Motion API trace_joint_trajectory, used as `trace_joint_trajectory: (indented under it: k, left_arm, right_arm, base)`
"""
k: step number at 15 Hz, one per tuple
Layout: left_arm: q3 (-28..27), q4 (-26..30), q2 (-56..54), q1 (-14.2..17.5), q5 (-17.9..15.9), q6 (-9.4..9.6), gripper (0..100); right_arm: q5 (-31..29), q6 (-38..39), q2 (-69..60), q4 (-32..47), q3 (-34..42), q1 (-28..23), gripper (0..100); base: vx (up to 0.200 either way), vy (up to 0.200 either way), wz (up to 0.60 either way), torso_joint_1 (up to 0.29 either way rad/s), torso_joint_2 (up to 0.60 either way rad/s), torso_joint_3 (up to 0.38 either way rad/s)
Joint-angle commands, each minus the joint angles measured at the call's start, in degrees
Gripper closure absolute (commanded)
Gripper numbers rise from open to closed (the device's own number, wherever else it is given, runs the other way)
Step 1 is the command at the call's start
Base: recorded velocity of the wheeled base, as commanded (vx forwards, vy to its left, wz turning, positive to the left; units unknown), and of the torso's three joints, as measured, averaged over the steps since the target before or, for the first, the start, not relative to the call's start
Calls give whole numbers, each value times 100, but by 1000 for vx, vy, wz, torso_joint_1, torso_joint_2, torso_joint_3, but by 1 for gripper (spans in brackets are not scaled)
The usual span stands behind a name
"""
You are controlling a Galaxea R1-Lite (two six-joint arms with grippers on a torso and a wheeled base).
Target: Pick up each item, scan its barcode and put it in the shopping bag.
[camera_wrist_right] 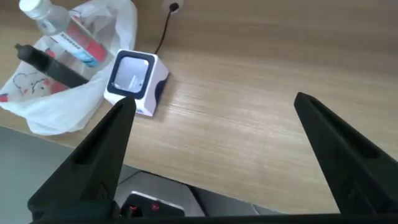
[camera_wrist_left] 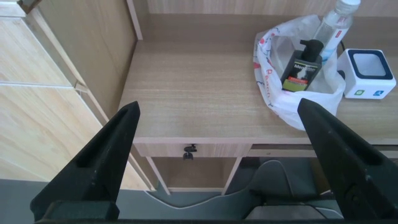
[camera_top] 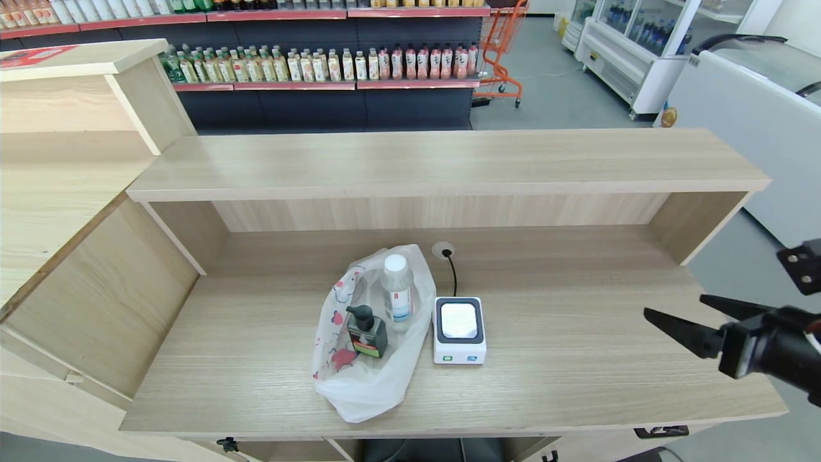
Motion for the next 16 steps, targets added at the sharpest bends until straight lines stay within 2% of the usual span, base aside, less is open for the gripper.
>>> trace_joint_trajectory:
  k: [1,4,6,8,10,16]
  left_arm:
    - [0,-4,9,-2,0,-1,0]
    - [0,5,9,-2,0,-1,0]
    - [0,-4,9,-2,0,-1,0]
    - [0,-4,9,7,0,-1,0]
    - [0,5,9,-2,0,-1,0]
    - [0,-4,9,7,0,-1,0]
  right_arm:
    - [-220,9,-1859,220,1054,-75,0]
    - [-229,18,-3256,791,1625,136,0]
    - [-300,132,-4583,2109,1625,180,0]
    - [-669,132,-5796,3270,1625,171,0]
    - [-1135,115,-6930,4034,1625,206,0]
    - [-1099,123,-7229,3885,1625,74,0]
  base:
    - [0,0,0,0,0,0]
    - [0,0,0,0,0,0]
    - [0,0,0,0,0,0]
    - [0,0,0,0,0,0]
    - [0,0,0,0,0,0]
    - [0,0,0,0,0,0]
